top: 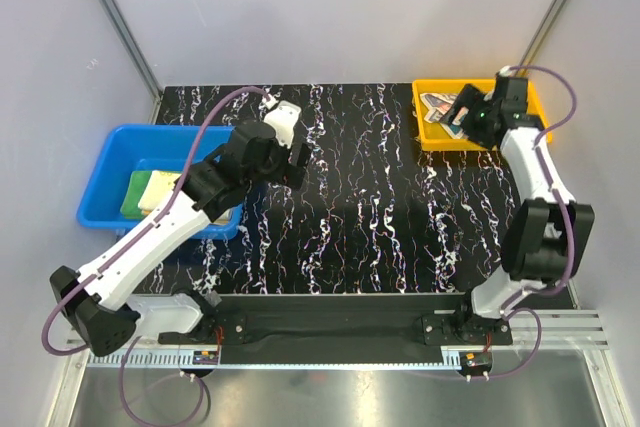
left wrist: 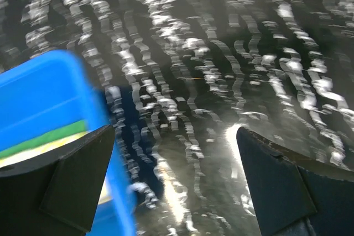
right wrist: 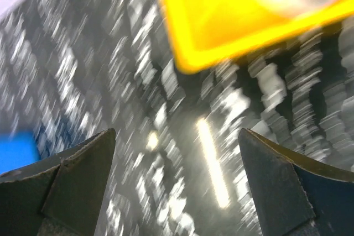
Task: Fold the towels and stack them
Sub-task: Grab crumpled towel
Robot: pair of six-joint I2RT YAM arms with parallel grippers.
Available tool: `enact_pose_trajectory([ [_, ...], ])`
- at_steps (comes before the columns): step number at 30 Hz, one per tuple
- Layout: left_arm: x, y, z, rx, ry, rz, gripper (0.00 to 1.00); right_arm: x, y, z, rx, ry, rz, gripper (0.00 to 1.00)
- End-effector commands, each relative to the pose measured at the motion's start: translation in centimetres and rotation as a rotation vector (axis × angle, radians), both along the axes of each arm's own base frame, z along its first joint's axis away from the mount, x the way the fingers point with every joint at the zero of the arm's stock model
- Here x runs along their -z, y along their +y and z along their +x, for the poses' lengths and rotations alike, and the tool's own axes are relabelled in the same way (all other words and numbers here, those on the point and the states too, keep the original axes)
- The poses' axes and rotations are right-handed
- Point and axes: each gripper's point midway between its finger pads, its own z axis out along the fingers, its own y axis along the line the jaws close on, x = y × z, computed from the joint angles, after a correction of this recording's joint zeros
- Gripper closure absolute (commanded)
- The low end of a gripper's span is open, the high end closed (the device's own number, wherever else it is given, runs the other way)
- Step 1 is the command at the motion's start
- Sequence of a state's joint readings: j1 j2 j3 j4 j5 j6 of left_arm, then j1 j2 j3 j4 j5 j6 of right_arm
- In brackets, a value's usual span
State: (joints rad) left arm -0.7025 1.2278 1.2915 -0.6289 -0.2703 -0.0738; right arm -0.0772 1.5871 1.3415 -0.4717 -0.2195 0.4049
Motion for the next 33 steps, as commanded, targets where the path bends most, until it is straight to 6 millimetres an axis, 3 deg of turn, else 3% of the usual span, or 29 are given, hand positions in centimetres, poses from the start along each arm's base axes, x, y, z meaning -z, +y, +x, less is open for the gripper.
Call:
enact_pose_trajectory([
  [1, -2.6, -2.2, -0.3, 0.071, -0.066, -0.163, 0.01, -3.8, -5.7, 4.2, 0.113, -0.08, -0.186, 0.0],
  [3, -2.3, -3.3, -0.7, 0.126, -0.063, -0.202, 0.01, -1.1, -6.9, 5.1, 0.089, 0.014, -0.24, 0.0],
  [4, -2.4, -3.6, -1.1, 0.149, -0.064, -0.216, 0.01, -2.1, -7.8, 6.1, 0.108, 0.001, -0.27, 0.0],
  [6, -2.0, -4.3, -1.8, 0.203, -0.038, -0.227, 0.01, 0.5, -10.0, 6.5, 0.166, 0.102, -0.335, 0.0],
  [7, -1.9, -4.7, -2.5, 0.245, -0.019, -0.24, 0.01, -0.3, -11.4, 7.2, 0.215, 0.097, -0.371, 0.01],
  [9, -2.3, -4.9, -3.2, 0.276, -0.022, -0.256, 0.01, 1.2, -12.9, 7.9, 0.245, 0.131, -0.376, 0.0],
  [11, -2.8, -4.6, -3.3, 0.267, -0.054, -0.287, 0.01, 1.0, -13.7, 9.2, 0.271, 0.098, -0.37, 0.01],
  [12, -3.1, -4.4, -3.2, 0.258, -0.074, -0.292, 0.01, 1.9, -14.5, 9.6, 0.282, 0.103, -0.369, 0.03],
  [14, -3.0, -3.8, -2.8, 0.234, -0.109, -0.271, 0.01, 1.9, -15.1, 10.8, 0.283, 0.075, -0.363, 0.1],
  [15, -3.1, -3.5, -2.9, 0.233, -0.118, -0.267, 0.01, 3.3, -15.4, 11.3, 0.28, 0.097, -0.354, 0.12],
  [16, -3.1, -3.0, -2.6, 0.206, -0.129, -0.254, 0.01, 2.9, -15.9, 12.0, 0.291, 0.083, -0.353, 0.13],
  [20, -3.3, -2.4, -2.6, 0.185, -0.146, -0.245, 0.01, 6.1, -15.6, 14.6, 0.253, 0.071, -0.311, 0.24],
  [29, -3.0, -1.7, -2.0, 0.145, -0.158, -0.215, 0.01, 10.2, -13.9, 19.0, 0.187, 0.023, -0.185, 0.31],
  [31, -2.8, -1.7, -1.9, 0.145, -0.156, -0.209, 0.03, 10.3, -13.9, 19.7, 0.197, 0.002, -0.171, 0.44],
  [33, -2.8, -1.7, -1.8, 0.144, -0.161, -0.205, 0.04, 10.1, -14.1, 20.1, 0.195, -0.012, -0.181, 0.66],
])
